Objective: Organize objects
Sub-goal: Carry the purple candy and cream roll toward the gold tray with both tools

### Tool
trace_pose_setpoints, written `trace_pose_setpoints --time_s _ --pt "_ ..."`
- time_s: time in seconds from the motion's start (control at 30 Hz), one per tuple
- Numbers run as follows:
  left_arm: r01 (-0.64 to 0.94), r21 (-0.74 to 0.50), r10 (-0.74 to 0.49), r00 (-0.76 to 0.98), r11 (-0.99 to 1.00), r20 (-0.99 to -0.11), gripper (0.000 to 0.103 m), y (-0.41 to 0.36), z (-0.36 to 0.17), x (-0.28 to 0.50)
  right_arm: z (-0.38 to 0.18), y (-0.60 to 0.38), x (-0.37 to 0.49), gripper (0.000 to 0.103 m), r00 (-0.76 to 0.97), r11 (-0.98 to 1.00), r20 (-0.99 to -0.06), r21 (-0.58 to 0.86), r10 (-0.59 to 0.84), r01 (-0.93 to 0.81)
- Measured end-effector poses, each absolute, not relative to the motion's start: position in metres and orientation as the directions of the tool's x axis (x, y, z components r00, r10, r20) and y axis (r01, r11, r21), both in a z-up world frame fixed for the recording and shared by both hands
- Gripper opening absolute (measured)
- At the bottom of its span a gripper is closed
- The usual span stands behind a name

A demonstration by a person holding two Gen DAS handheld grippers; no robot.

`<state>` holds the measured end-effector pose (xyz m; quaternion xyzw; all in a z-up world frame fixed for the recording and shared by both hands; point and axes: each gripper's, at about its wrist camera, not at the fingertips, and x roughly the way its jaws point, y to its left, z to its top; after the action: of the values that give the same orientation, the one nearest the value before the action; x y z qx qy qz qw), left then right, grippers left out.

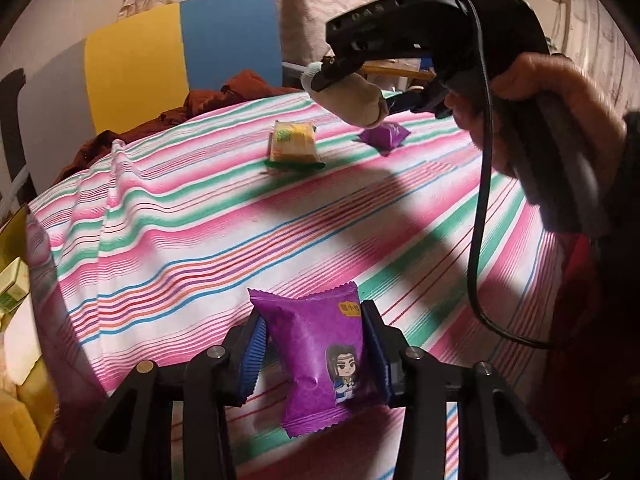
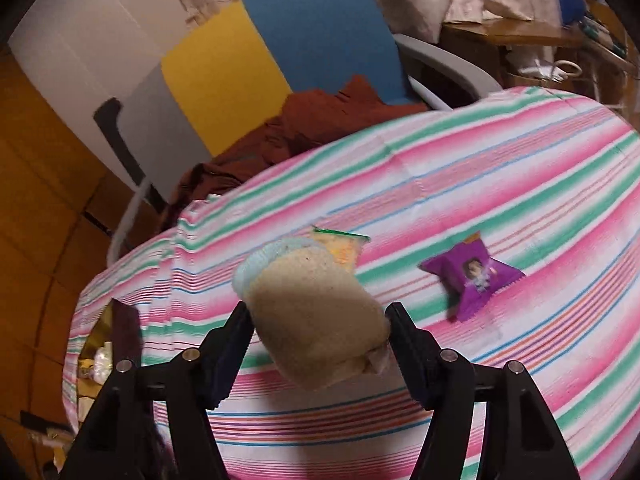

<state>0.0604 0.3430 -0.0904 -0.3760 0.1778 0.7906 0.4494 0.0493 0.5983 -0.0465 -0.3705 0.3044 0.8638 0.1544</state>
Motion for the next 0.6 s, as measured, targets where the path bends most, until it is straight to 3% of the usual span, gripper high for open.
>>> trace_pose_setpoints --time_s 0.27,0.6 --pt "-0.808 -0.051 0.608 -0.398 -0.587 -0.687 0.045 0.310 -0.041 0.055 -0.041 0.581 0.042 0.068 -0.706 -0.801 -0.708 0.421 0.003 -0.426" --pt "-0.720 -0.041 0.563 -0.506 -0.693 -0.653 0.045 0.258 -0.008 0.034 -0.034 0.540 0.033 0.068 -0.691 -0.838 -0.721 0.411 -0.056 -0.360"
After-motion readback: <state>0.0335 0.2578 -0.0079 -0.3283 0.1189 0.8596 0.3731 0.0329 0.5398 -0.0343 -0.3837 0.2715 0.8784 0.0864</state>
